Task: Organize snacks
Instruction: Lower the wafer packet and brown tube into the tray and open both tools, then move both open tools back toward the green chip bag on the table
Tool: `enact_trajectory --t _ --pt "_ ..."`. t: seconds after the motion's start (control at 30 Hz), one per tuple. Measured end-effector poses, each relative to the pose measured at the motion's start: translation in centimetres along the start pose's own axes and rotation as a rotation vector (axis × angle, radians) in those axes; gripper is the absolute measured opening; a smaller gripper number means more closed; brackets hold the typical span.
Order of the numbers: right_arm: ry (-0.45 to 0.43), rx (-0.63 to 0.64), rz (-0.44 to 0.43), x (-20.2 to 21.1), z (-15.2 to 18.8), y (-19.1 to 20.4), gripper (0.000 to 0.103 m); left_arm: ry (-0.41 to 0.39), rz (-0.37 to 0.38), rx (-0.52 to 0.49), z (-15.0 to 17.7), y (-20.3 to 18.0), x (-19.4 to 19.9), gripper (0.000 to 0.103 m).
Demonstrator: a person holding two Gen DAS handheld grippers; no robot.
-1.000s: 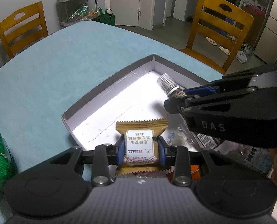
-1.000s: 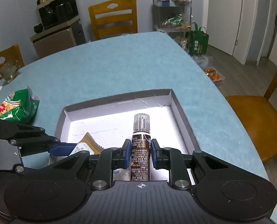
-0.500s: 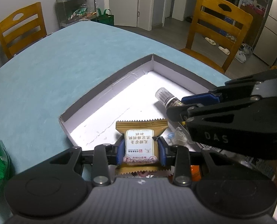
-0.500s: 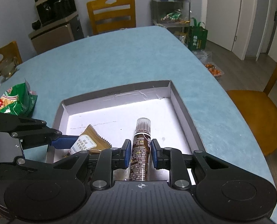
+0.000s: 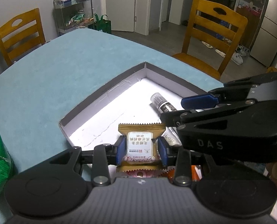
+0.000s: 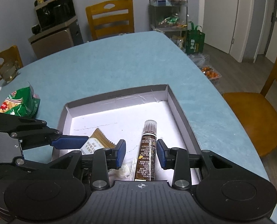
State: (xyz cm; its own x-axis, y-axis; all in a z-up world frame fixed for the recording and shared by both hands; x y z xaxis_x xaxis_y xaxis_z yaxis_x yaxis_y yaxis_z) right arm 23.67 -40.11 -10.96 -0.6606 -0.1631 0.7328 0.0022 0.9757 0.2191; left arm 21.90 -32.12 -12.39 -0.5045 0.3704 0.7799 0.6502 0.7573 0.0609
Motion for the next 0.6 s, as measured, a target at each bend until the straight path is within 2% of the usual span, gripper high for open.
enact_trajectory --t 0.2,0.27,0.33,0.5,0.6 --pt "-0.013 -0.003 -0.006 0.8 0.1 0.5 0.039 -0.016 -0.022 0.004 0.2 -0.2 1.4 0.038" --pt "-0.02 -0.005 -0.007 1.2 0.0 0.7 0.045 -0.021 -0.029 0.006 0.4 0.0 2.0 0.04" --pt "-0.029 -0.004 -0.011 1.7 0.0 0.9 0.048 -0.026 -0.045 0.009 0.5 0.2 2.8 0.057" --pt "-0.048 0.0 -0.029 2.7 -0.1 2.0 0.057 -0.043 -0.066 0.03 1.3 1.0 4.7 0.071" --pt "-0.059 0.006 -0.031 3.1 -0.2 2.7 0.067 -0.054 -0.066 0.039 1.7 1.3 5.8 0.081"
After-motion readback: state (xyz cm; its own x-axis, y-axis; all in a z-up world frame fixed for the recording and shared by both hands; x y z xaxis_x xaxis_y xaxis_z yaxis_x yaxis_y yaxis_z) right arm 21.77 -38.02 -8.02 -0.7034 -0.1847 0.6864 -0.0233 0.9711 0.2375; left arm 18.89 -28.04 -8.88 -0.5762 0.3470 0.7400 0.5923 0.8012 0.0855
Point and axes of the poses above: each gripper's, at about its wrist camera, not at the fingertips, and x roughly against the way its jaws point, y to its left, z to its underside, the point moved 5 cm from there along -x, roughly the way its jaws point, and after that the axes turned 9 degrees about -x, right-handed, at the moved point
